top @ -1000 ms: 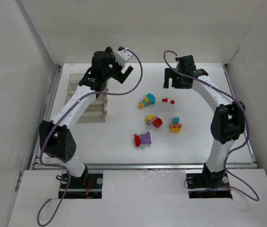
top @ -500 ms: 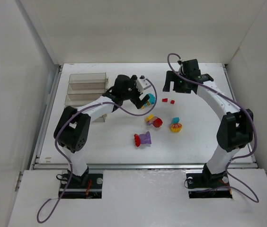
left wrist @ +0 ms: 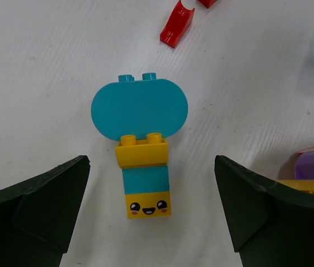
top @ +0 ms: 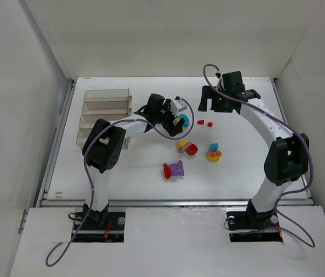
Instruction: Sort the legos into containers by color
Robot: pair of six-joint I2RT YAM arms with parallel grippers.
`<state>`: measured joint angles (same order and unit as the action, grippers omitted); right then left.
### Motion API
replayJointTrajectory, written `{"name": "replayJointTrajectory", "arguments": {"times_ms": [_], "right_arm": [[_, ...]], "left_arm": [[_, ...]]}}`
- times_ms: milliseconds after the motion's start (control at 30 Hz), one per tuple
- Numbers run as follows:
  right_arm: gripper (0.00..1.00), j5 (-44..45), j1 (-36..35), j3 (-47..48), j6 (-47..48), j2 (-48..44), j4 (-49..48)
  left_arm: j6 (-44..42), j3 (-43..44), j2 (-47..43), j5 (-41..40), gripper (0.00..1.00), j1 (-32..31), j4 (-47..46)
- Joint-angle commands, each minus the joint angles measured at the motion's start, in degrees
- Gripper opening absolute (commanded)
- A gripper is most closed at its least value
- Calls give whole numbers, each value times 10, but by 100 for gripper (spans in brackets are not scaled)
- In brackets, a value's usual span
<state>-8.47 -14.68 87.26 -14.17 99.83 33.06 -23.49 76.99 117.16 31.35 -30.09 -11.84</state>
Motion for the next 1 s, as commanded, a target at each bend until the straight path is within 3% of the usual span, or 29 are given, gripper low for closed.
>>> {"name": "replayJointTrajectory", "arguments": {"times_ms": [0,133,267,367,467,567,667,733,967], "right_arm": [[100,-8,3,21,22,-17,-4],[100,-8,3,21,27,-17,-9],[100,-13,3,11,34,-17,-16],[100,-24,3,17,39,-3,-16],[100,-30,3,22,45,3,-16],[100,-30,3,22,50,3,-16],[100,-23,3,17,56,3,-16],[100,-23,3,17,56,3,-16],[100,-34,3,6,56,3,-26]], "left_arm": [[-9,48,-2,18,92,2,22],[-7,95,30,-27,73,2,47],[-13,127,54,-39,71,-9,73],[-13,132,54,-45,57,-9,79],[-20,132,60,-45,57,-9,102],[-28,127,60,-31,72,-9,109],[-18,138,67,-66,71,-23,109],[-3,143,67,-91,64,-23,96],[35,143,72,-112,21,-29,74]]}}
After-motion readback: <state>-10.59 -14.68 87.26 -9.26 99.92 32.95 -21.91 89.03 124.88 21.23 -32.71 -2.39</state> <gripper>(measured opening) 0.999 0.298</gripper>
